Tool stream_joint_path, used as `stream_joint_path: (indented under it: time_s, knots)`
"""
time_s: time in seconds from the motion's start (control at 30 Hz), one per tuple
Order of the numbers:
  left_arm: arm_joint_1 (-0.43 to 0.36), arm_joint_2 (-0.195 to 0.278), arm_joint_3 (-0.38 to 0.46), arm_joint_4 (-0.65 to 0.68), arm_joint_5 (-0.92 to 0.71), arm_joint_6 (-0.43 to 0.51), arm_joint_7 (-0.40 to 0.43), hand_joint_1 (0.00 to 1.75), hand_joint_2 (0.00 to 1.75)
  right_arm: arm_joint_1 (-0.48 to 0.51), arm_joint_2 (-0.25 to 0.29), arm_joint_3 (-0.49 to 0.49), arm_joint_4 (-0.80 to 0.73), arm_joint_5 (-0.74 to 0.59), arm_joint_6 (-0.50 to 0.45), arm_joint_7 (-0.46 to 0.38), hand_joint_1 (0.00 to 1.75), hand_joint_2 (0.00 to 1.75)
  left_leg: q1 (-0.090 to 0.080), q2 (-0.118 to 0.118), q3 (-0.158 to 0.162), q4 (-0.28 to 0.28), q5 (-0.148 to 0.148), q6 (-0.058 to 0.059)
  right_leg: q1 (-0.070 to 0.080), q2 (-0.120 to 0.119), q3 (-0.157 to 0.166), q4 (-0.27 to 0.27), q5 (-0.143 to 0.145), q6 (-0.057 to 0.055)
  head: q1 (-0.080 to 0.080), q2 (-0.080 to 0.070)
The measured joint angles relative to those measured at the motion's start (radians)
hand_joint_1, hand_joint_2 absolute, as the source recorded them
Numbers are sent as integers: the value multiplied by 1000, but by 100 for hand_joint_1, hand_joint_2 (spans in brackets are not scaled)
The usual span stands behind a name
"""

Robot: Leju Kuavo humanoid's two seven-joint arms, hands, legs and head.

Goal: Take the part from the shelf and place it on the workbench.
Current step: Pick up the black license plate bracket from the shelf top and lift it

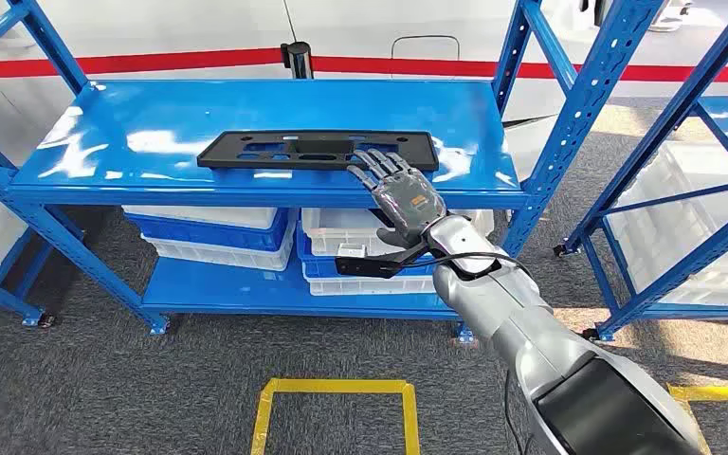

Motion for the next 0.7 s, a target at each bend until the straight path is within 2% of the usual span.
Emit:
stream_joint_path:
  time_s: [0.07, 0.13, 0.17, 0.2, 0.23, 0.3, 0.33, 0.37, 0.4, 0.43, 0.5, 0.53, 0.57, 0.63, 0.7]
  knots:
    - [0, 0, 1, 0, -1, 0, 0, 0, 0, -1, 0, -1, 1, 1, -1, 0, 0, 175, -2, -1, 6, -3, -12, 7, 3, 1, 4, 0, -4, 8, 1, 0]
    - [0, -2, 2, 1, -1, 2, 0, 0, 0, -3, 1, -3, 1, 2, -3, 0, 0, 175, -5, -3, 22, -10, -18, 22, 9, 1, 15, 2, -10, 23, 2, 0]
    - [0, -3, 2, 1, -2, 2, 0, 0, 0, -5, 1, -6, 2, 3, -4, 0, 0, 175, -4, -3, 32, -14, -14, 29, 10, 1, 16, 16, -12, 28, 2, 0]
    - [0, -4, 3, 1, -2, 4, 0, 0, 0, -8, 1, -7, 2, 3, -4, 0, 0, 175, -4, -3, 42, -15, -12, 35, 10, 1, 3, 43, -18, 30, 2, 0]
    - [-2, -4, 3, 1, -2, 5, 0, 0, 0, -11, 0, -9, 2, 4, -4, 0, 0, 175, -4, -4, 50, -16, -13, 40, 10, 0, -25, 92, -28, 32, 3, 0]
    - [-5, -3, 5, 1, -2, 6, 0, 0, 0, -11, -1, -10, 2, 4, -4, 0, 0, 175, -6, -6, 57, -16, -22, 48, 9, -1, -114, 225, -66, 27, 3, 0]
    - [-6, -3, 5, 1, -3, 6, 0, 0, 0, -9, -2, -10, 2, 4, -4, -1, 0, 175, -7, -8, 62, -16, -29, 50, 9, -1, -156, 273, -89, 24, 3, 0]
    - [-6, -3, 5, 1, -3, 6, 0, 0, 0, -6, -4, -10, 3, 4, -4, -1, 0, 175, -10, -10, 70, -16, -37, 52, 11, -1, -183, 291, -105, 21, 3, 0]
    - [-5, -3, 5, 2, -3, 6, 0, 0, 0, -3, -5, -10, 4, 4, -4, -1, 0, 175, -13, -13, 80, -16, -45, 52, 12, -1, -192, 273, -101, 21, 4, 0]
    - [-4, -4, 5, 2, -3, 6, 0, 0, 0, -2, -6, -10, 5, 4, -4, -1, 0, 175, -16, -14, 92, -16, -53, 52, 14, -1, -185, 223, -76, 23, 4, 0]
    - [-3, -5, 5, 2, -3, 6, 0, 0, 0, -3, -6, -12, 5, 4, -4, -1, 0, 175, -22, -17, 113, -17, -70, 50, 19, -2, -151, 89, 6, 25, 3, 0]
    - [-4, -6, 5, 2, -3, 6, 0, 0, 0, -4, -6, -13, 5, 5, -4, -1, 0, 175, -24, -18, 121, -17, -77, 47, 22, -2, -137, 43, 32, 20, 3, 0]
    - [-6, -6, 5, 3, -2, 6, 1, 0, 0, -5, -6, -14, 6, 5, -4, -1, 0, 175, -25, -20, 127, -18, -83, 42, 25, -2, -125, 17, 47, 13, 3, 0]
    - [-7, -8, 6, 4, -2, 6, 1, 0, 0, -8, -3, -16, 6, 9, -3, 1, 0, 175, -26, -22, 133, -3, -82, 29, 22, 1, -106, 1, 57, -8, 3, 0]
    - [-6, -8, 6, 4, -2, 6, 0, 0, 0, -12, 1, -17, 5, 16, -2, 7, 0, 175, -23, -18, 123, 44, -91, 18, 11, 0, -79, -10, 74, -24, 2, 0]
